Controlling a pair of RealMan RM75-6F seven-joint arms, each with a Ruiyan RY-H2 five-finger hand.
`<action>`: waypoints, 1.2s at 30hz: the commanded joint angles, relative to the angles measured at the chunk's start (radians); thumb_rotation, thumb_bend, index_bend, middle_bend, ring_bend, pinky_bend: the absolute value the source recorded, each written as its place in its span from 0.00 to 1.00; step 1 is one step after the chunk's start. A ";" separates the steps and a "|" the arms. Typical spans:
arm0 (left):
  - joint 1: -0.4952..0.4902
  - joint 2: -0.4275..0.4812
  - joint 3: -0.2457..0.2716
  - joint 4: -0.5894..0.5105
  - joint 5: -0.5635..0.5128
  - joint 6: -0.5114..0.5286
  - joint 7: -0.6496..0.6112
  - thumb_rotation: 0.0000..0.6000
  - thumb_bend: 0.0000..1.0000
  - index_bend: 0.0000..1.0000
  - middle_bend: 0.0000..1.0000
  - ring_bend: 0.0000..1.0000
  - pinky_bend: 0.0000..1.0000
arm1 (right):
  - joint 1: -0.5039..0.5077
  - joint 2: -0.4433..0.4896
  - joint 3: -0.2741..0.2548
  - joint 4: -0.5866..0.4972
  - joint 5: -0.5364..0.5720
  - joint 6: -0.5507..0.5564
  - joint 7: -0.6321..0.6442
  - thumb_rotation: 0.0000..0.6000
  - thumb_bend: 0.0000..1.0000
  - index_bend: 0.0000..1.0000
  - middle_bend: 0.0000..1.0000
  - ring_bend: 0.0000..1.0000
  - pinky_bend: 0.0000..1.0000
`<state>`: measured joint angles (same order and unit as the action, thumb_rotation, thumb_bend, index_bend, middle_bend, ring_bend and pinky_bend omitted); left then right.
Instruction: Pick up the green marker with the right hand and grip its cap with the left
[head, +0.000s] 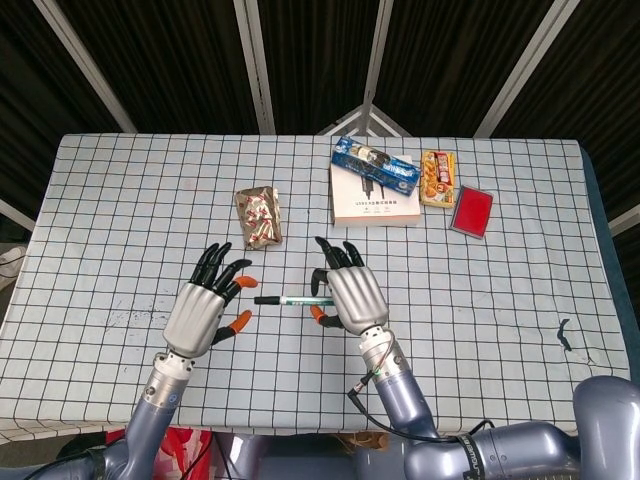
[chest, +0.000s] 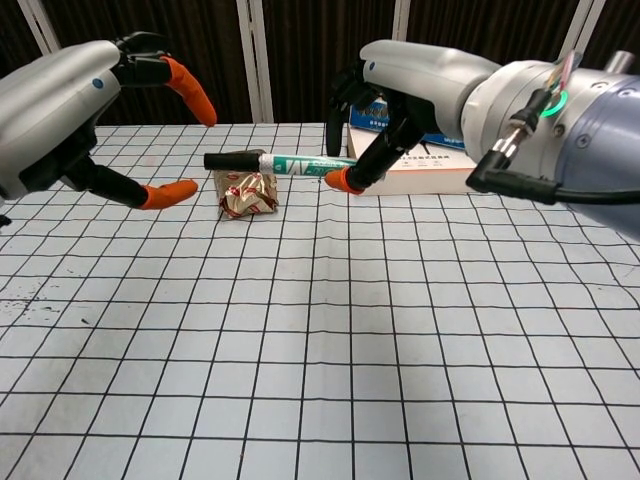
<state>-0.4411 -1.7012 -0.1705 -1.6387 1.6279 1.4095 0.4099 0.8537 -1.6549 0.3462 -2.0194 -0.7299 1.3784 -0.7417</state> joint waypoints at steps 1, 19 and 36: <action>-0.004 -0.007 -0.001 0.008 0.001 0.002 0.000 1.00 0.36 0.40 0.23 0.00 0.01 | -0.001 0.001 -0.003 0.001 -0.004 0.000 0.005 1.00 0.58 0.75 0.06 0.14 0.04; -0.028 -0.055 -0.003 0.057 0.012 0.019 -0.019 1.00 0.39 0.46 0.27 0.00 0.01 | 0.005 0.011 -0.005 -0.018 -0.007 0.011 0.003 1.00 0.59 0.76 0.06 0.14 0.04; -0.043 -0.081 -0.006 0.079 0.016 0.035 -0.035 1.00 0.40 0.51 0.29 0.00 0.01 | 0.009 0.010 -0.010 -0.019 -0.006 0.015 0.010 1.00 0.59 0.77 0.06 0.14 0.04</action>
<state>-0.4836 -1.7814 -0.1769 -1.5601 1.6439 1.4439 0.3750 0.8626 -1.6447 0.3360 -2.0381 -0.7358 1.3932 -0.7322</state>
